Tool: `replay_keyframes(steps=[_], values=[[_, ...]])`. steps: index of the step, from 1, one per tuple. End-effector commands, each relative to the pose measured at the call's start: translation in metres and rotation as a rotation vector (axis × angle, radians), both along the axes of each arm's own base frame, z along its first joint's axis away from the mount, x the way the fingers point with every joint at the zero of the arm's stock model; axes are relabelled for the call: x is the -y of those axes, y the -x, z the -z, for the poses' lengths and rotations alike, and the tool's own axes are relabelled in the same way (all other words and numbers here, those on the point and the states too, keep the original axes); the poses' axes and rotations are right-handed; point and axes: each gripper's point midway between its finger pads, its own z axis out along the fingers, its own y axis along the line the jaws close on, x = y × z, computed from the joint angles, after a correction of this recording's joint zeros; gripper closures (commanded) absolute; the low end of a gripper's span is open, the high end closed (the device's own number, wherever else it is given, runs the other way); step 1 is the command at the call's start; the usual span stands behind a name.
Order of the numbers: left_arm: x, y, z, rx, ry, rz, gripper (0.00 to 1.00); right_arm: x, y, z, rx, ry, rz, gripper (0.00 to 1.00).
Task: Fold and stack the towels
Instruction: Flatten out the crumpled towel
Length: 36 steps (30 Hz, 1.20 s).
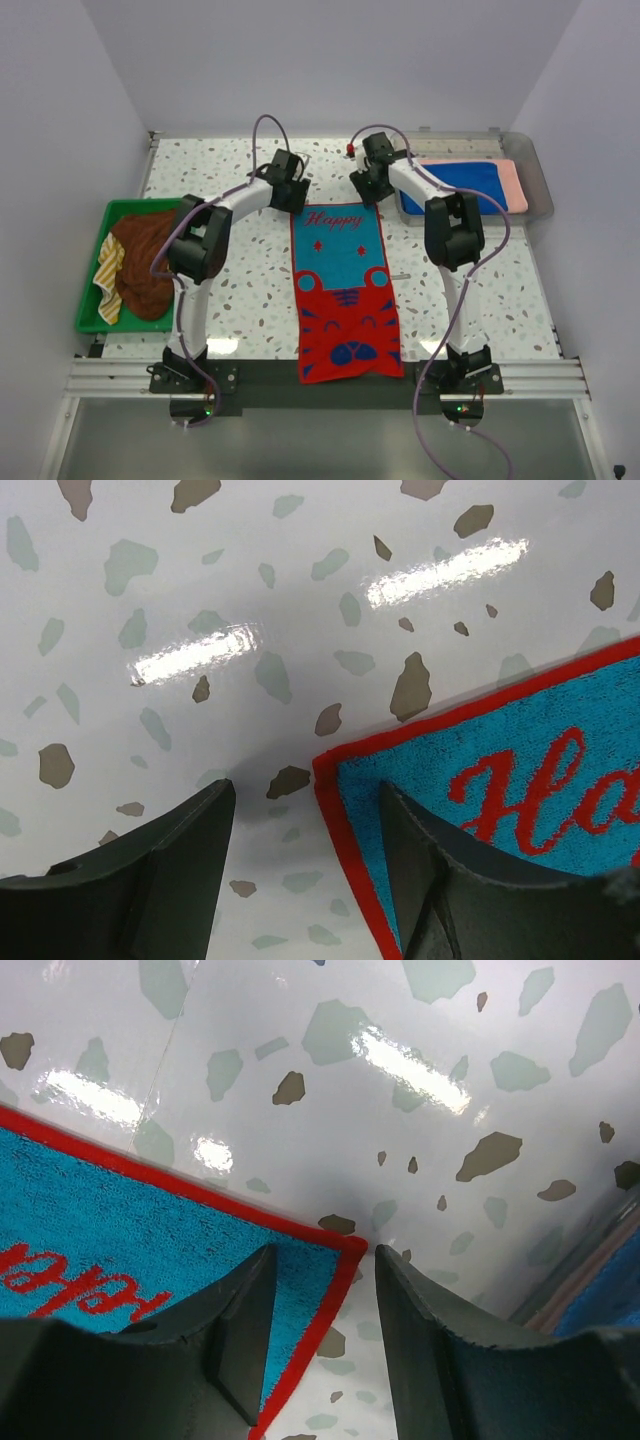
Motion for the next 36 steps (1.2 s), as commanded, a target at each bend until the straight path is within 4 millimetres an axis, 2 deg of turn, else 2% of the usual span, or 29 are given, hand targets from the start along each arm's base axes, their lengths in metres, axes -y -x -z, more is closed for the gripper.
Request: replay_keyframes(steps=[1,7,10,11,17,18,20,21,22,23,27,33,36], values=[[-0.001,-0.002,0.007,-0.018,0.003,0.011,0.35,0.009,0.009,0.017,-0.062,0.036,0.007,0.52],[-0.005,0.005,0.022,-0.059,-0.018,-0.002,0.40,0.004,0.029,0.035,-0.140,0.002,-0.016,0.66],[-0.004,0.006,0.027,-0.073,-0.017,0.006,0.45,0.001,0.034,0.038,-0.165,-0.010,-0.029,0.79],[-0.004,0.006,0.028,-0.080,-0.018,0.009,0.47,0.001,0.035,0.038,-0.165,-0.011,-0.029,0.87],[-0.001,0.020,0.052,-0.166,-0.013,0.033,0.67,-0.005,0.044,0.041,-0.180,-0.021,-0.054,0.99],[0.000,0.021,0.054,-0.176,-0.011,0.036,0.74,-0.007,0.047,0.042,-0.183,-0.019,-0.060,1.00],[-0.001,0.028,0.063,-0.214,-0.017,0.042,0.81,-0.012,0.050,0.042,-0.184,-0.021,-0.072,1.00],[-0.001,0.029,0.064,-0.220,-0.018,0.041,0.92,-0.013,0.051,0.041,-0.185,-0.022,-0.077,1.00],[-0.002,0.031,0.066,-0.228,-0.023,0.043,0.99,-0.015,0.052,0.040,-0.184,-0.023,-0.080,1.00],[-0.002,0.032,0.067,-0.231,-0.024,0.046,1.00,-0.019,0.052,0.038,-0.179,-0.028,-0.086,1.00],[-0.005,0.026,0.057,-0.212,-0.008,0.042,1.00,-0.029,0.043,0.018,-0.128,-0.062,-0.082,1.00],[-0.011,0.001,0.013,-0.100,0.034,0.020,1.00,-0.036,0.021,-0.020,-0.031,-0.097,-0.068,1.00],[-0.024,-0.015,-0.008,-0.044,0.044,-0.013,1.00,-0.038,0.008,-0.040,0.034,-0.104,-0.052,1.00]])
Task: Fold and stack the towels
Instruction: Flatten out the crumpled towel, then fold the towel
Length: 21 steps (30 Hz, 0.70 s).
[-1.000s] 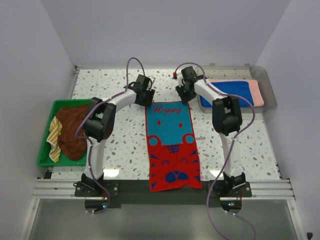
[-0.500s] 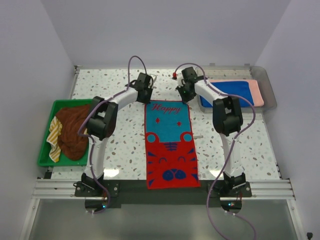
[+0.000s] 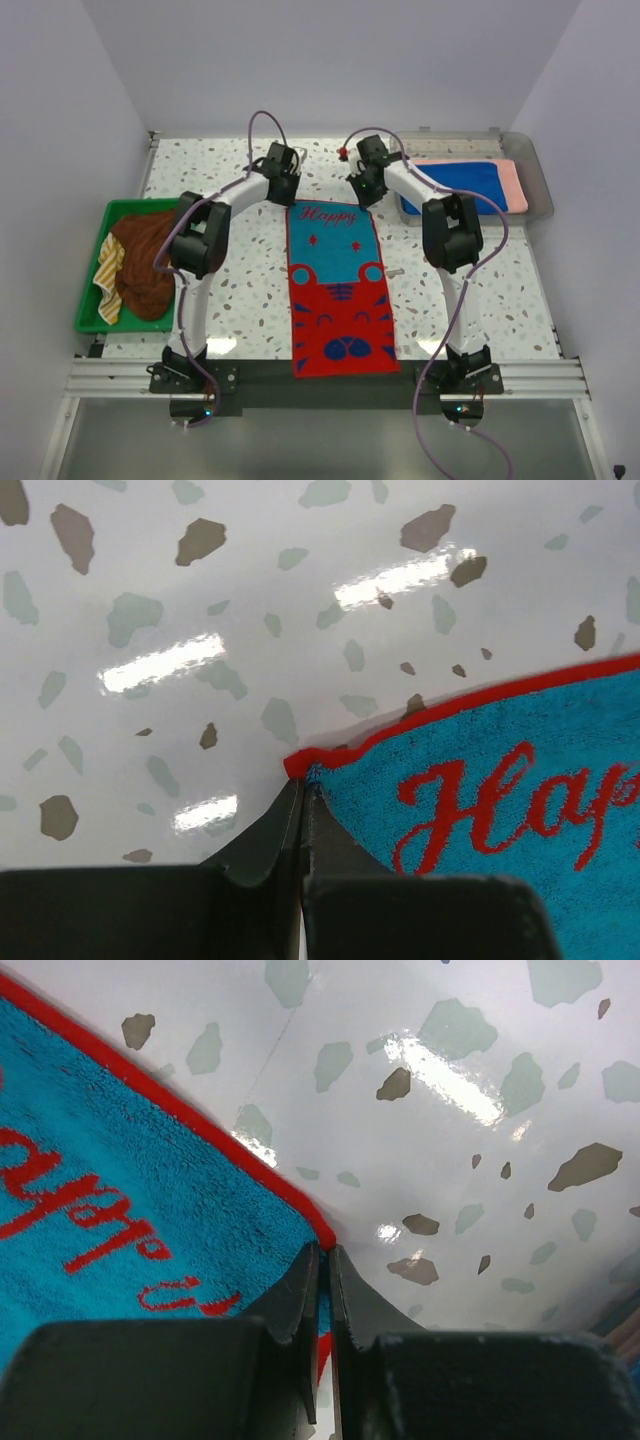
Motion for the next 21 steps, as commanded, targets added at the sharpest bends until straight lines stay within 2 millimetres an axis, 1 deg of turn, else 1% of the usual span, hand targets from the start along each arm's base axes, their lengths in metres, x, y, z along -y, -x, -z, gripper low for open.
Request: replay_keyframes(steps=[1,2,4,5,6,7,8,9,10,11,12,13,14,15,17,18,19,20,21], values=[[-0.036,-0.005,-0.017,-0.009,-0.028,-0.057,1.00,-0.005,-0.016,-0.048,0.101,-0.021,0.029,1.00],[-0.038,-0.012,-0.025,0.012,-0.024,-0.062,1.00,-0.007,-0.025,-0.058,0.143,-0.026,0.035,1.00],[-0.046,-0.023,-0.036,0.040,-0.016,-0.080,1.00,-0.005,-0.037,-0.071,0.198,-0.009,0.060,1.00],[-0.047,-0.033,-0.049,0.074,-0.006,-0.084,1.00,-0.003,-0.044,-0.077,0.227,-0.005,0.072,1.00],[-0.052,-0.039,-0.053,0.088,-0.004,-0.092,1.00,-0.003,-0.057,-0.094,0.281,-0.009,0.088,1.00],[-0.054,-0.045,-0.060,0.106,-0.002,-0.097,1.00,0.001,-0.065,-0.102,0.316,0.012,0.108,1.00],[-0.054,-0.057,-0.075,0.147,0.010,-0.103,1.00,0.000,-0.076,-0.115,0.361,0.007,0.117,1.00],[-0.060,-0.064,-0.079,0.161,0.011,-0.118,1.00,0.001,-0.082,-0.123,0.387,0.011,0.112,1.00],[-0.061,-0.076,-0.095,0.209,0.022,-0.120,1.00,0.001,-0.087,-0.128,0.406,0.018,0.112,1.00],[-0.063,-0.082,-0.102,0.228,0.028,-0.128,1.00,0.000,-0.096,-0.138,0.442,0.012,0.117,1.00],[-0.069,-0.089,-0.105,0.240,0.032,-0.142,1.00,0.000,-0.101,-0.142,0.462,0.016,0.111,1.00],[-0.070,-0.094,-0.113,0.256,0.046,-0.146,1.00,-0.001,-0.104,-0.147,0.477,0.015,0.106,1.00],[-0.071,-0.100,-0.125,0.284,0.059,-0.146,1.00,-0.002,-0.109,-0.155,0.505,0.012,0.108,1.00],[-0.072,-0.105,-0.132,0.311,0.066,-0.148,1.00,-0.002,-0.111,-0.159,0.518,0.012,0.106,1.00],[-0.073,-0.105,-0.139,0.331,0.064,-0.140,1.00,-0.002,-0.113,-0.164,0.535,0.007,0.104,1.00],[-0.074,-0.104,-0.150,0.354,0.068,-0.136,1.00,-0.002,-0.110,-0.172,0.543,0.000,0.100,1.00],[-0.075,-0.097,-0.143,0.336,0.064,-0.137,1.00,-0.002,-0.108,-0.174,0.542,-0.006,0.097,1.00],[-0.071,-0.092,-0.142,0.328,0.081,-0.116,1.00,-0.002,-0.101,-0.167,0.515,-0.002,0.088,1.00],[-0.068,-0.086,-0.155,0.348,0.104,-0.100,1.00,-0.002,-0.094,-0.178,0.520,-0.019,0.080,1.00]])
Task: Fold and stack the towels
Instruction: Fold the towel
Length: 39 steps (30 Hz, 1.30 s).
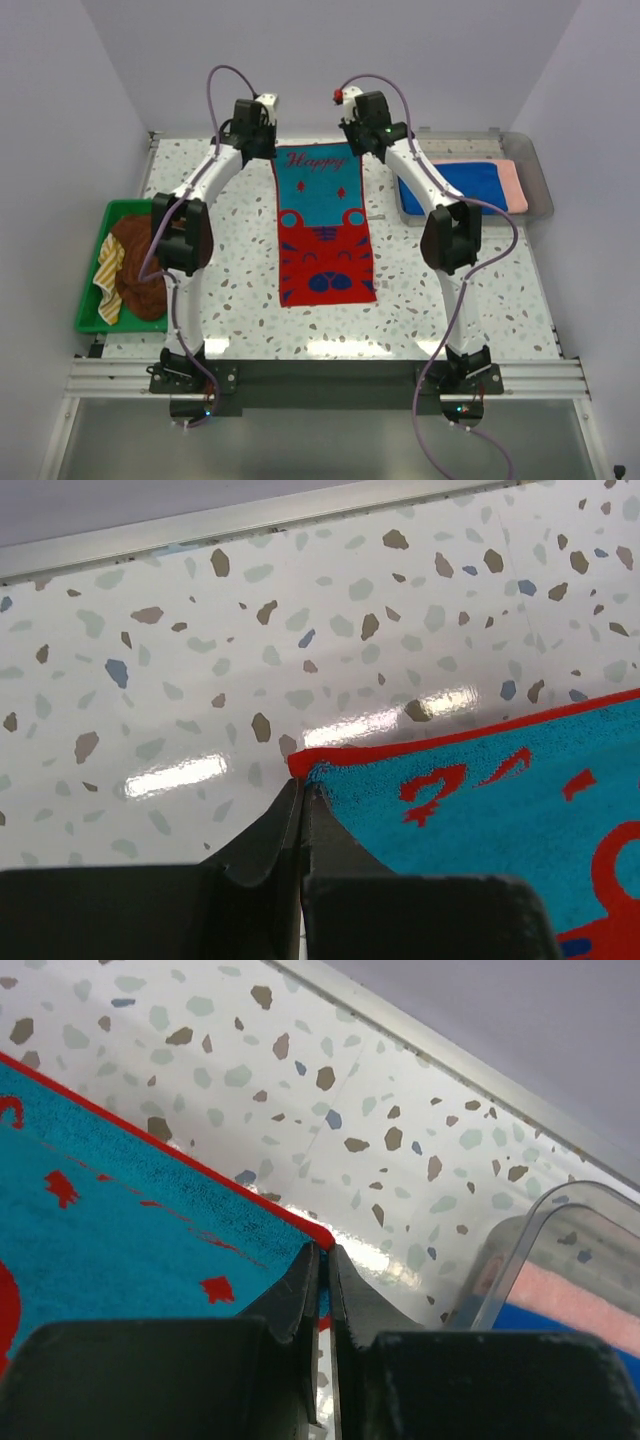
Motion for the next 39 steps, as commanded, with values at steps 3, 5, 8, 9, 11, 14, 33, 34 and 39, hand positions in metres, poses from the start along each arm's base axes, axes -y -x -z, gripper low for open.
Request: replay_keyframes(steps=[3,5,8,9,11,14,33,34,39], values=[[-0.010,0.038,-0.024,0.011,0.028,0.055,1.00,0.029,0.031,-0.005,-0.050,0.051,0.031,1.00],[-0.008,0.063,-0.019,-0.035,0.057,0.073,1.00,0.035,0.053,-0.001,-0.098,0.053,0.035,1.00],[-0.006,0.097,-0.014,-0.109,0.104,0.074,1.00,0.041,0.083,0.001,-0.150,0.066,0.039,1.00],[-0.001,0.108,-0.015,-0.128,0.140,0.087,1.00,0.042,0.091,0.001,-0.164,0.066,0.039,1.00],[0.000,0.132,-0.012,-0.159,0.166,0.093,1.00,0.043,0.115,0.003,-0.210,0.066,0.028,1.00],[0.002,0.166,0.004,-0.230,0.193,0.078,1.00,0.048,0.146,0.013,-0.303,0.088,0.041,1.00],[-0.002,0.231,0.017,-0.343,0.136,0.016,1.00,0.059,0.230,0.029,-0.446,0.002,0.119,1.00],[-0.003,0.228,0.013,-0.333,0.131,0.014,1.00,0.058,0.229,0.024,-0.436,-0.004,0.116,1.00],[-0.005,0.224,-0.008,-0.297,0.119,0.011,1.00,0.056,0.229,0.011,-0.421,-0.014,0.111,1.00]])
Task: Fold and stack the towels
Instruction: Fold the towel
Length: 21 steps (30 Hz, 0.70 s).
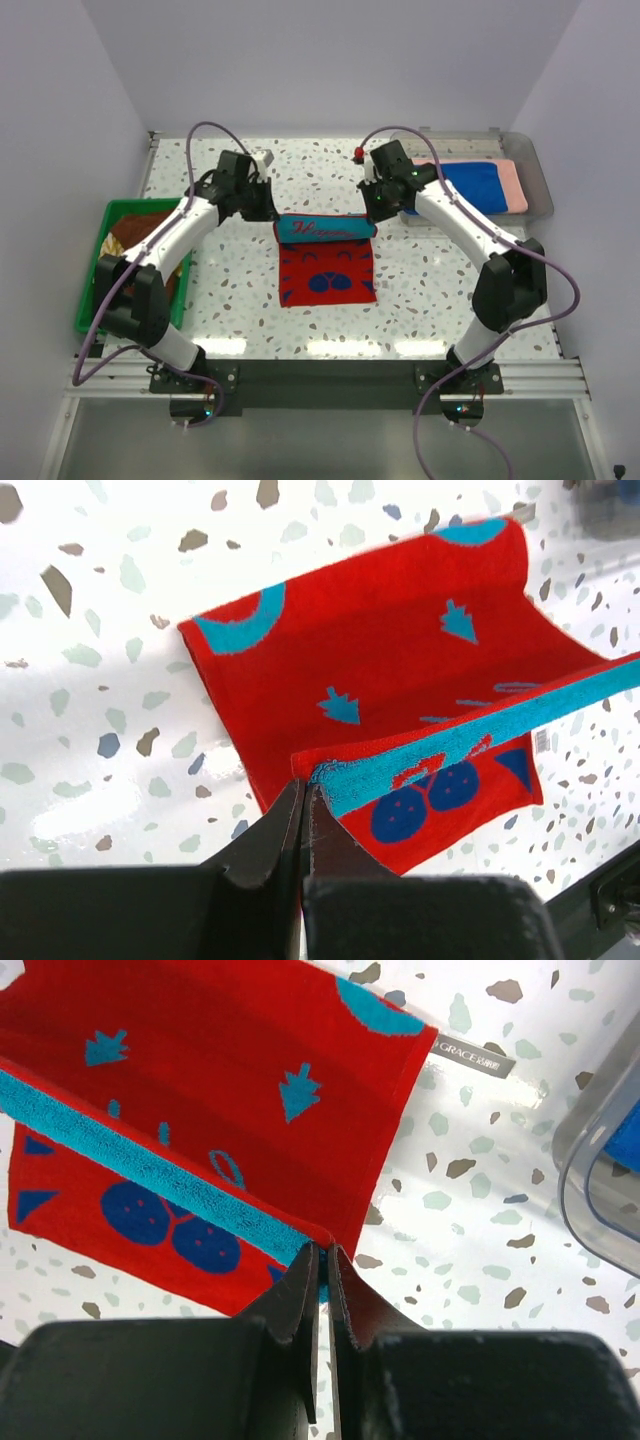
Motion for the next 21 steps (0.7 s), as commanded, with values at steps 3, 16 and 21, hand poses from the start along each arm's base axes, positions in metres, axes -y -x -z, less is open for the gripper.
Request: replay_keyframes(steps=[3,16,21], values=[[-0.028,0.003,-0.014,0.034,-0.090,-0.060,1.00,0.024,0.008,-0.023,0.031,0.055,0.052,1.00],[-0.003,0.086,0.071,-0.129,-0.050,-0.003,1.00,0.037,0.045,0.032,-0.059,0.087,0.089,1.00],[-0.020,0.092,0.089,-0.138,-0.123,-0.054,1.00,0.027,0.060,0.053,-0.118,0.034,0.081,1.00]])
